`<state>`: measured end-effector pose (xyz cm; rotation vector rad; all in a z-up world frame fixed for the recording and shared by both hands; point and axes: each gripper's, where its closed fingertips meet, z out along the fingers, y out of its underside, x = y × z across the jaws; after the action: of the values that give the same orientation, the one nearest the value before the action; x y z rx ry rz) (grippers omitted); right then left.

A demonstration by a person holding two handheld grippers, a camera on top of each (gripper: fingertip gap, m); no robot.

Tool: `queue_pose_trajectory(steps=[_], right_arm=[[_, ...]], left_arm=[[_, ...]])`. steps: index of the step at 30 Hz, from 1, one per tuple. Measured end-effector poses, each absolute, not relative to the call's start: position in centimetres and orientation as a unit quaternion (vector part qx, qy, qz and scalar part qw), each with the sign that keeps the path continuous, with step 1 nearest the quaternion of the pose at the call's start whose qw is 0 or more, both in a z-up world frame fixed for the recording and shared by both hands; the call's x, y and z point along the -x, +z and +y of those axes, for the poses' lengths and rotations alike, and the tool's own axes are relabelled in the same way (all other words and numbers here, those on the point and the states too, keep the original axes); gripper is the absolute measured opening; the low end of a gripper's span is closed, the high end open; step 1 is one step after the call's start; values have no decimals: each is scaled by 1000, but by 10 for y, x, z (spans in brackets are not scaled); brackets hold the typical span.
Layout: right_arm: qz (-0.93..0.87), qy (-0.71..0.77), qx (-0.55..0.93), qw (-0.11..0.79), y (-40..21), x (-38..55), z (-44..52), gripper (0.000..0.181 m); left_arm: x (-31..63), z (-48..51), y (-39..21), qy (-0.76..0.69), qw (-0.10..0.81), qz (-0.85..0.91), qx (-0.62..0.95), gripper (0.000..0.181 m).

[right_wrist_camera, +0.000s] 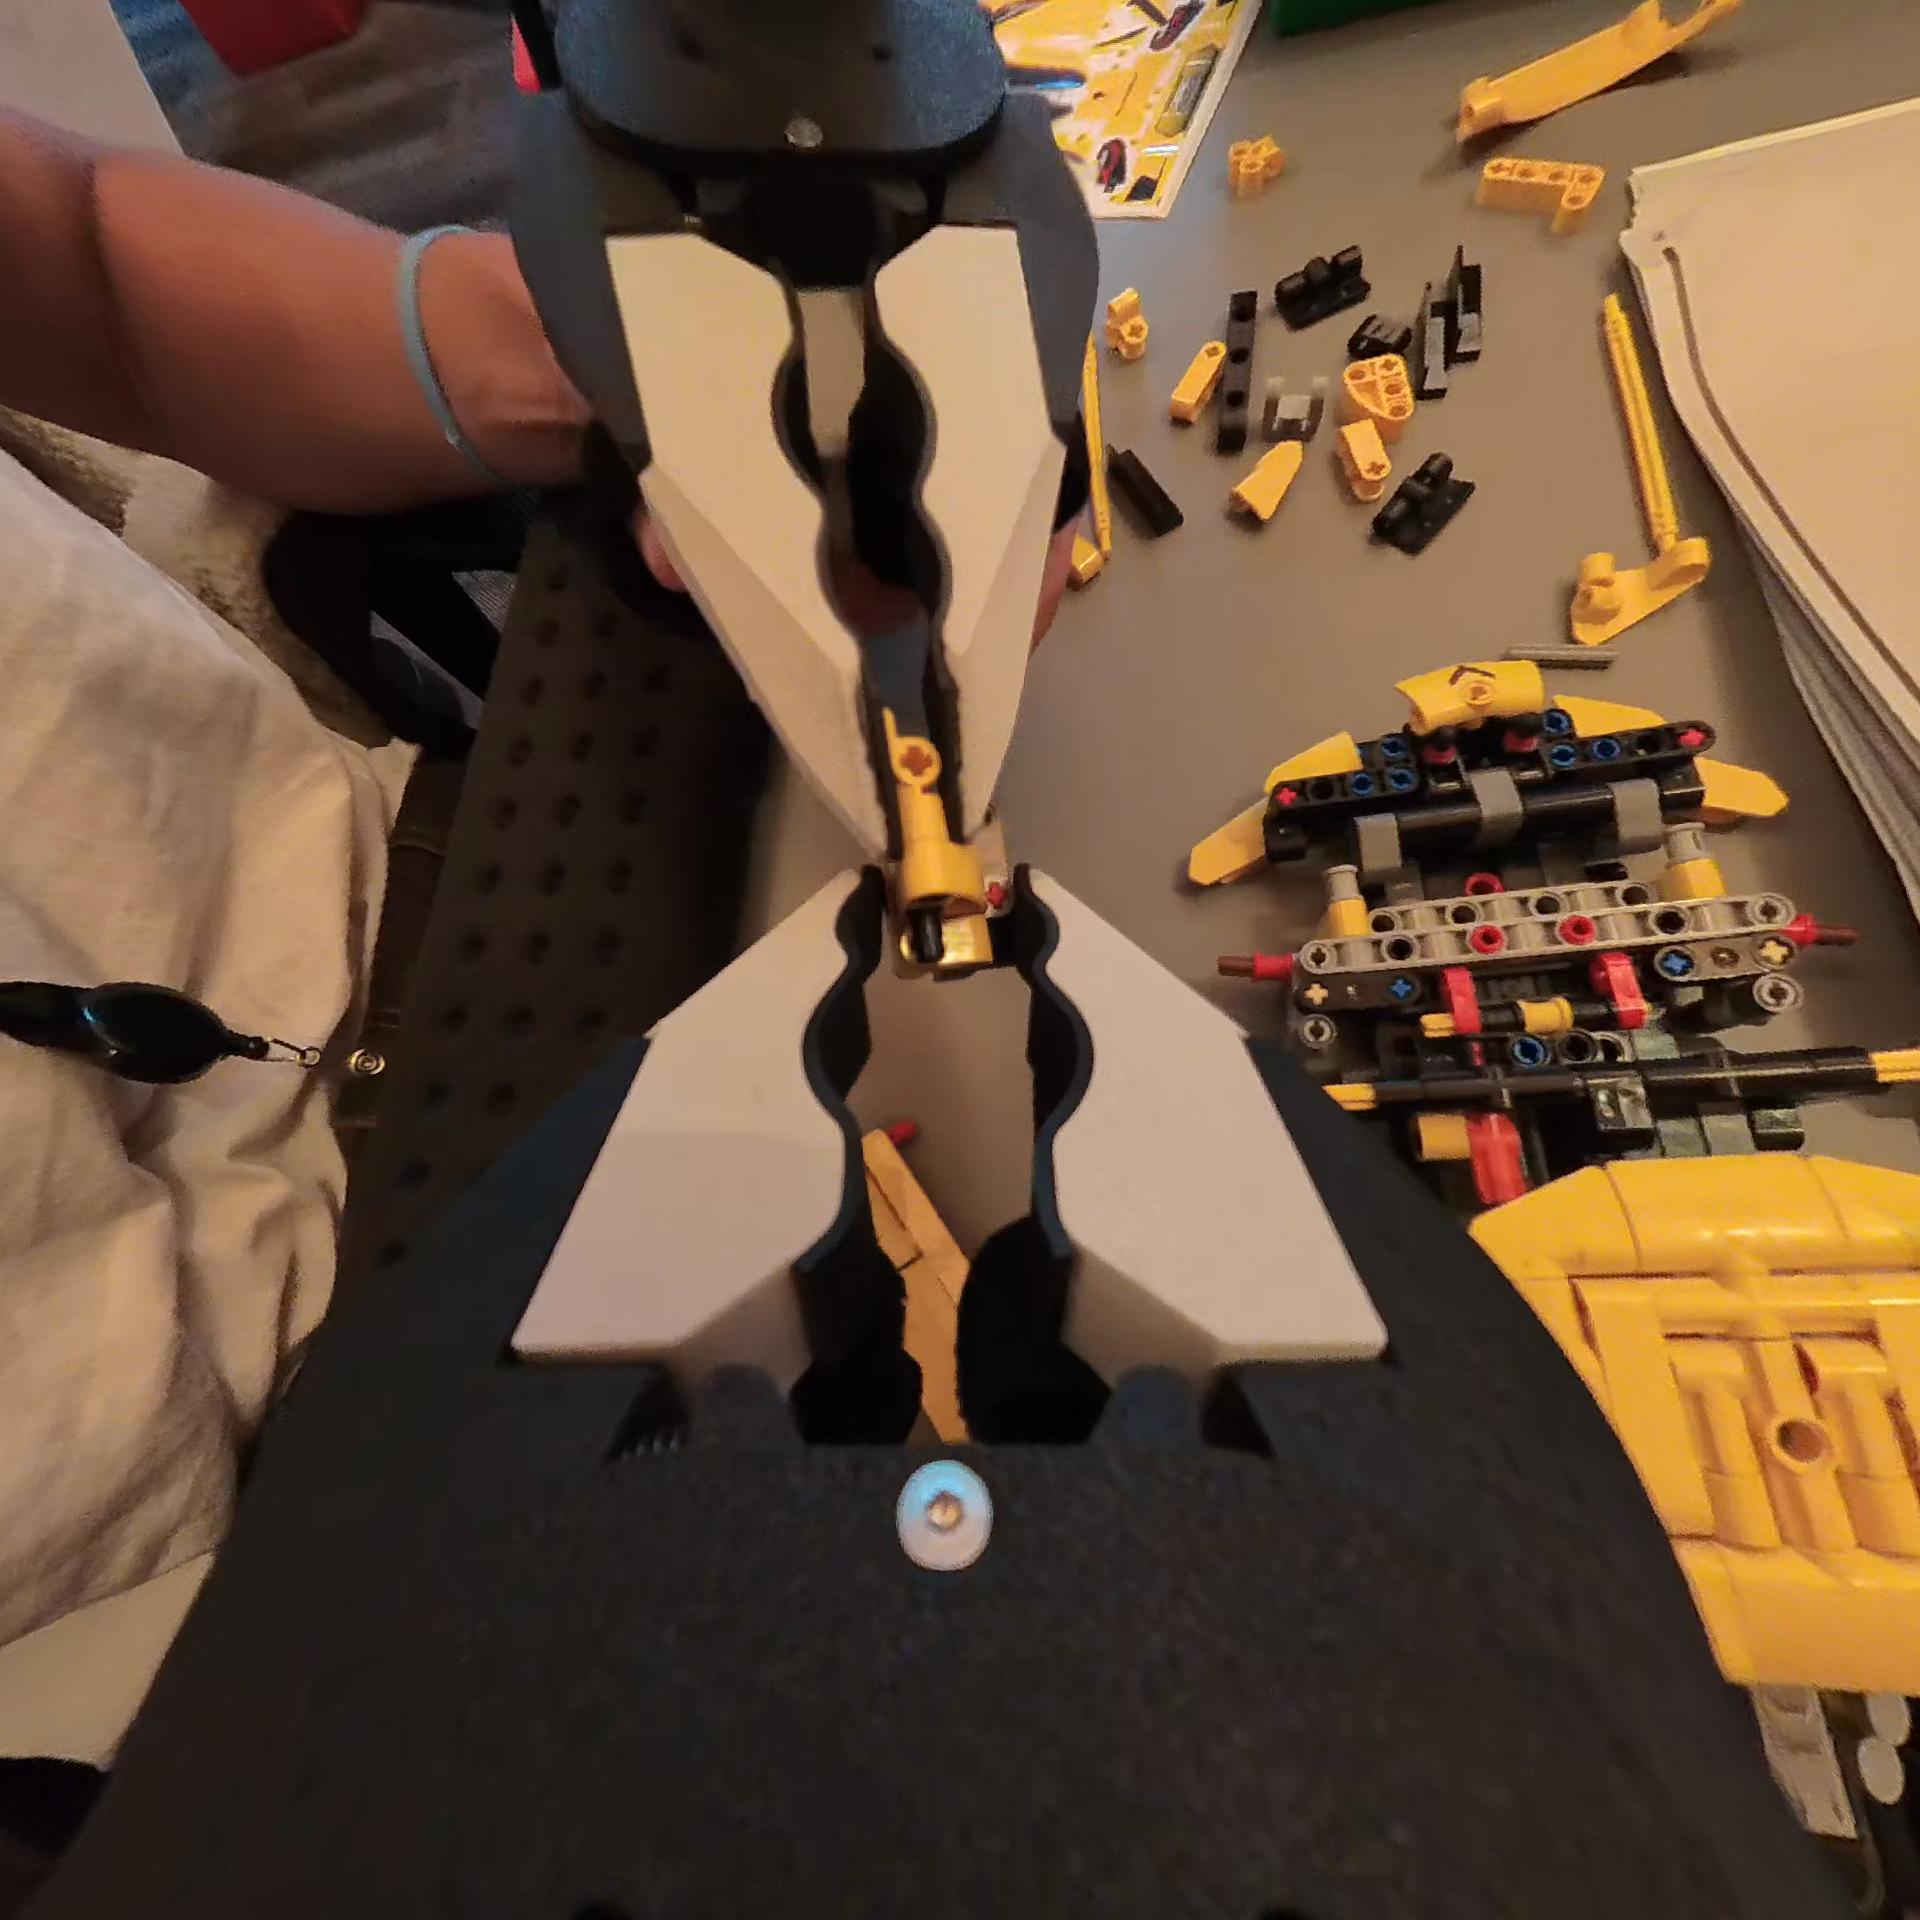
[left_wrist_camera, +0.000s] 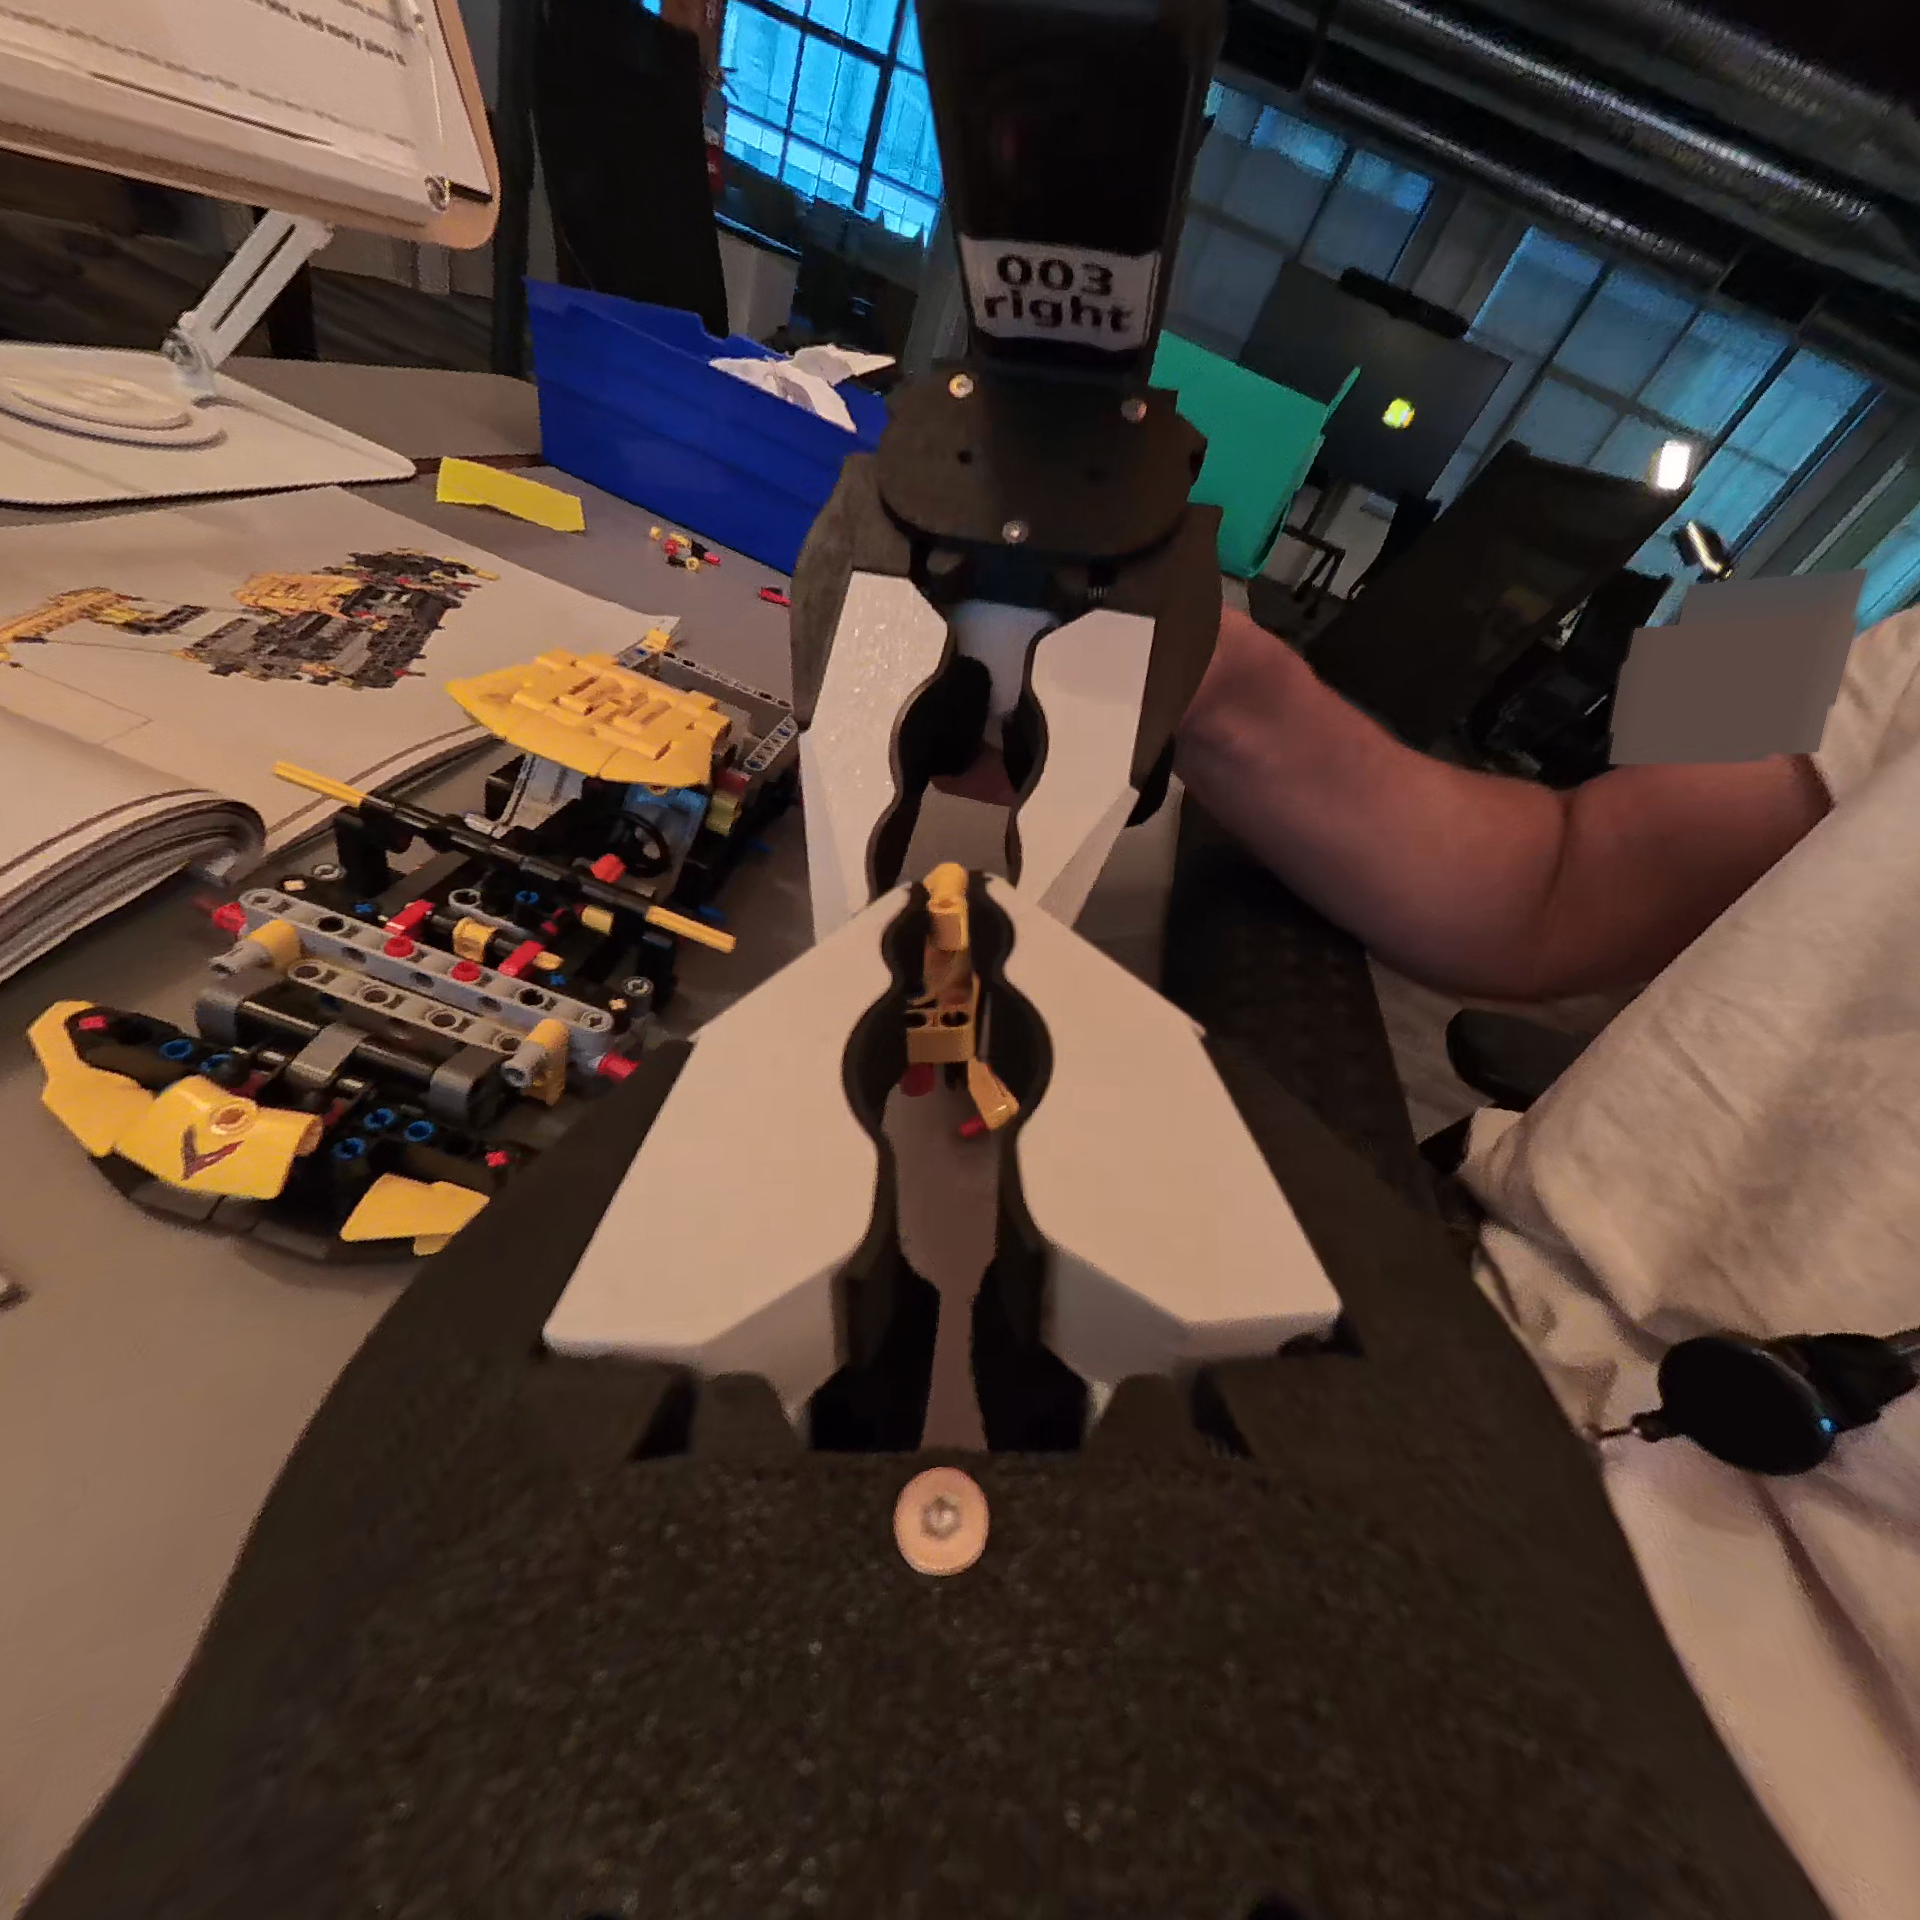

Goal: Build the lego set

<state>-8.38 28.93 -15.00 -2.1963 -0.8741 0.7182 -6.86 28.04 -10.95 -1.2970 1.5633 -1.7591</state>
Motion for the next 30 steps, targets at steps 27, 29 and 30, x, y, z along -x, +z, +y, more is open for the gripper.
queue_pose_trajectory(steps=[27, 29, 30], right_arm=[[-235, 435, 745, 447, -92, 90, 298, 23], [-233, 434, 749, 444, -95, 90, 299, 23], [-232, 434, 751, 441, -97, 90, 299, 23]], left_arm=[[85, 296, -61, -740, 238, 470, 418, 26], [83, 293, -65, -726, 243, 485, 422, 26], [82, 293, -67, -721, 245, 490, 424, 26]])
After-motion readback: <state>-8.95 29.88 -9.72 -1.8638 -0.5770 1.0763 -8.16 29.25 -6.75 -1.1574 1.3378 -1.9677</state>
